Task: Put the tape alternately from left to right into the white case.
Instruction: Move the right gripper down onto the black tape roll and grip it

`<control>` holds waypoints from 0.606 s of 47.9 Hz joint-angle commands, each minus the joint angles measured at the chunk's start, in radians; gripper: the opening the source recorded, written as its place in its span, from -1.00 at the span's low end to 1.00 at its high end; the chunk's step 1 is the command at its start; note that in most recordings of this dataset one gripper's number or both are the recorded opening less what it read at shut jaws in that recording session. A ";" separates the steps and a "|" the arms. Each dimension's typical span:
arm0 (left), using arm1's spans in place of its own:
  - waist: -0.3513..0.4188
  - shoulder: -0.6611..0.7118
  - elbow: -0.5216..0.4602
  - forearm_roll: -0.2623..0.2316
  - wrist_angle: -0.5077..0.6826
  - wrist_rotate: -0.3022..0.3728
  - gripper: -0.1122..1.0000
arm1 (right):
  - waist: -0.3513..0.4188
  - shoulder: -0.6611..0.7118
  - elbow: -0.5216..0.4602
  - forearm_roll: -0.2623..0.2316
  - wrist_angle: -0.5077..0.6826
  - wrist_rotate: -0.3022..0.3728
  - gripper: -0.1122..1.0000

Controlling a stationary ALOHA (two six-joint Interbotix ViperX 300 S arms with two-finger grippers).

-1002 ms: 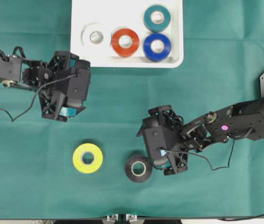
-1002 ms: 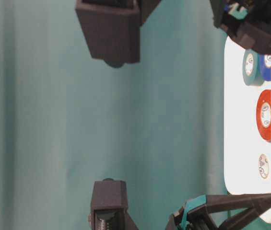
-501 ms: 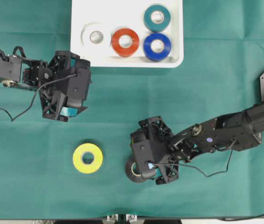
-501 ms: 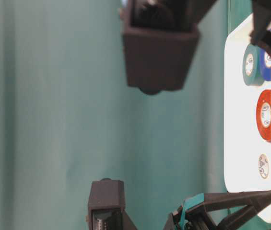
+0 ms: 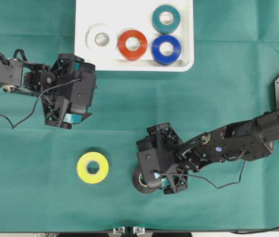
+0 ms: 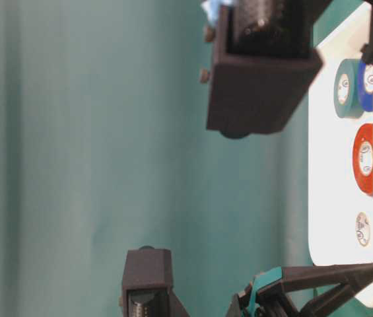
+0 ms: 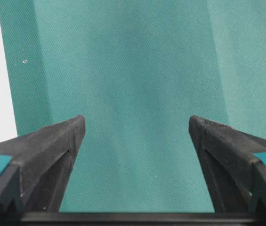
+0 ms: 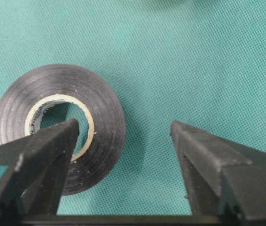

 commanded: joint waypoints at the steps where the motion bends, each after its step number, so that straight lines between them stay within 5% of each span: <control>1: -0.003 -0.023 -0.009 -0.003 -0.006 0.000 0.37 | 0.002 -0.012 -0.018 0.000 -0.002 -0.005 0.64; 5: -0.003 -0.023 -0.008 -0.003 -0.006 0.000 0.37 | 0.003 -0.011 -0.017 0.000 -0.002 -0.005 0.45; 14: -0.003 -0.023 -0.009 -0.003 -0.006 0.000 0.37 | 0.003 -0.011 -0.026 0.000 -0.008 -0.005 -0.37; 29: -0.003 -0.023 -0.005 -0.003 -0.006 0.000 0.37 | 0.003 -0.028 -0.035 0.000 -0.003 -0.005 -0.37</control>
